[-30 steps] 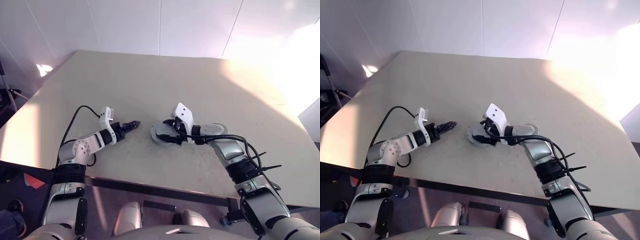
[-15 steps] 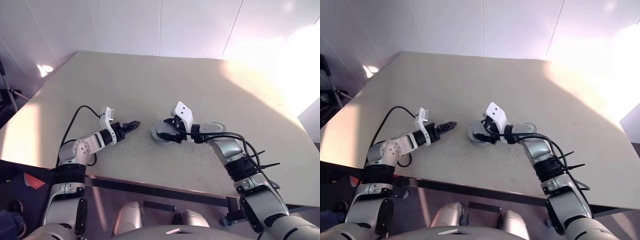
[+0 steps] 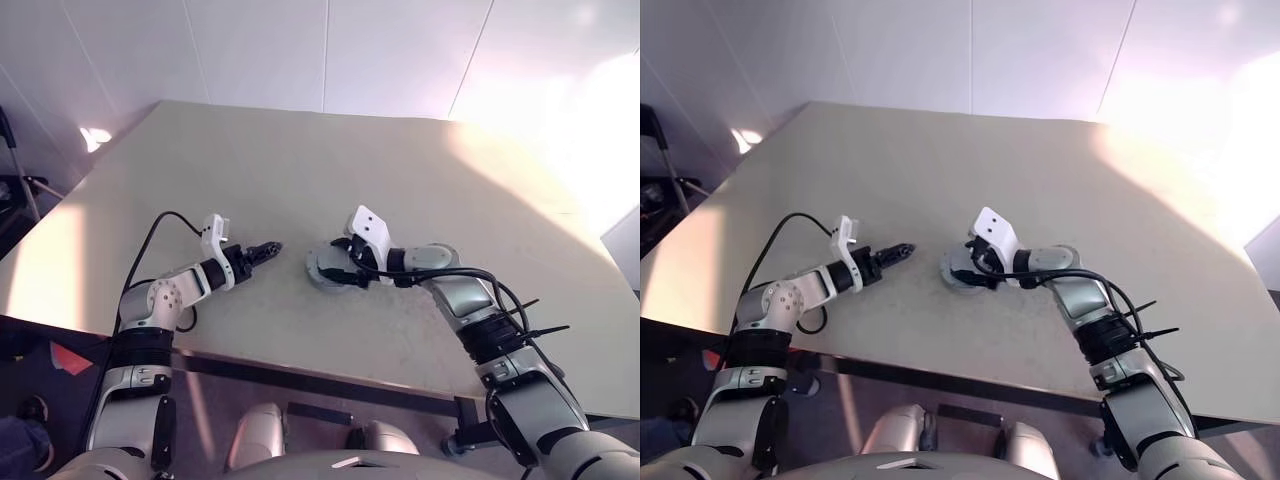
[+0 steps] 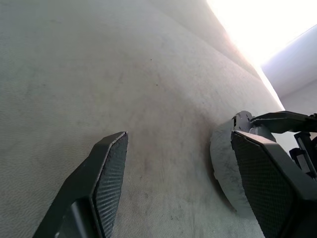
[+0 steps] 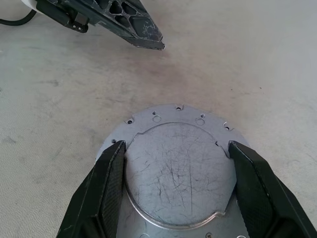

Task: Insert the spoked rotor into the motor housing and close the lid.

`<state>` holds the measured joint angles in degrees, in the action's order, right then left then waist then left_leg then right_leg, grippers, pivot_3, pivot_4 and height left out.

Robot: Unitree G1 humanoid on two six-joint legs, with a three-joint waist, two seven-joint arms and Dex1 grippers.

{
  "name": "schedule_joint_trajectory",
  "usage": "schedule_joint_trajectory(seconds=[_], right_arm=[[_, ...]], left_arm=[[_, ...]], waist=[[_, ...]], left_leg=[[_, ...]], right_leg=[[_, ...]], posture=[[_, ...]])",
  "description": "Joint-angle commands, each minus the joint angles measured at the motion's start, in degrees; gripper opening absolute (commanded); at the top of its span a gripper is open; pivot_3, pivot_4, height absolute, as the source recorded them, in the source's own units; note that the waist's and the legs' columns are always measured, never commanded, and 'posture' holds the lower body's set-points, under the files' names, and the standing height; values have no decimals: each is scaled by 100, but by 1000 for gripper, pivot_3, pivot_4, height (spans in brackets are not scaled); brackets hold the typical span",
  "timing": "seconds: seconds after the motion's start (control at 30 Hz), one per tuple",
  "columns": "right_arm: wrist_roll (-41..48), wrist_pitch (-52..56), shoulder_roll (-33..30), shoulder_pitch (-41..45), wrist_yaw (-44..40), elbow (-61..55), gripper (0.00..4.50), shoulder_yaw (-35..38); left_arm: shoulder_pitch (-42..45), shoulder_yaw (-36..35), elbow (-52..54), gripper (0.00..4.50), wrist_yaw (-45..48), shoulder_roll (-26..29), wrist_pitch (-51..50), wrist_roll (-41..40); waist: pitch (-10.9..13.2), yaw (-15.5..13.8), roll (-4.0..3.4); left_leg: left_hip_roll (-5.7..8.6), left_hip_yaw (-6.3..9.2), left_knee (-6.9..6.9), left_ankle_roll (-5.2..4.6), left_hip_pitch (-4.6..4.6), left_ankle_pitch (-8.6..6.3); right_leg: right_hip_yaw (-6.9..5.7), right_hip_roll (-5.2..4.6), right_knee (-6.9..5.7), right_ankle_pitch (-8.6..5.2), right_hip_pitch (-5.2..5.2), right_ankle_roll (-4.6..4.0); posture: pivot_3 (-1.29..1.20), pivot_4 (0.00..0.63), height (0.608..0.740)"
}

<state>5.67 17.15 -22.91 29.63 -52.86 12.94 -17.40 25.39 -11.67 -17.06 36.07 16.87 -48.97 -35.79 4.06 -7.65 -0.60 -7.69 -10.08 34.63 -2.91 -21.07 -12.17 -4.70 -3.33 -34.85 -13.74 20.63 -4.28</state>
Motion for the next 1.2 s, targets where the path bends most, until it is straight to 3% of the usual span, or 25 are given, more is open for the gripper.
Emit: schedule_joint_trajectory(seconds=[0.03, 0.53, 0.93, 1.2], right_arm=[[-146, 128, -229, -167, -155, 174, 3146, -60], [-10, 628, -185, -238, -221, 534, 3146, 55], [-382, 407, -305, -299, -114, 751, 3146, -197], [-451, 360, -401, -328, -47, 769, 3146, -348]], left_arm=[[51, -32, 270, 3528, 8, -38, 22, -85], [104, -29, 428, 3528, -90, -272, -193, -199], [105, -44, 469, 3528, -114, -255, -276, -198], [105, -52, 480, 3528, -118, -225, -312, -212]], waist=[[0, -5, 0], [-7, -37, 2], [-7, -89, 1], [-8, -89, 0]], left_leg=[[0, 0, 0, -1, 0, -1], [1, 1, 7, -6, 6, -4], [1, 1, 4, -26, 89, -19], [4, 1, -5, -27, 139, -21]], right_leg=[[0, 0, 1, 0, -1, 0], [0, -1, 3, -1, -12, 2], [1, -1, 12, -5, -90, 8], [5, -2, 19, -33, -140, 57]], posture=[[0, 0, 740], [0, 0, 740], [0, 0, 740], [0, 0, 740]])
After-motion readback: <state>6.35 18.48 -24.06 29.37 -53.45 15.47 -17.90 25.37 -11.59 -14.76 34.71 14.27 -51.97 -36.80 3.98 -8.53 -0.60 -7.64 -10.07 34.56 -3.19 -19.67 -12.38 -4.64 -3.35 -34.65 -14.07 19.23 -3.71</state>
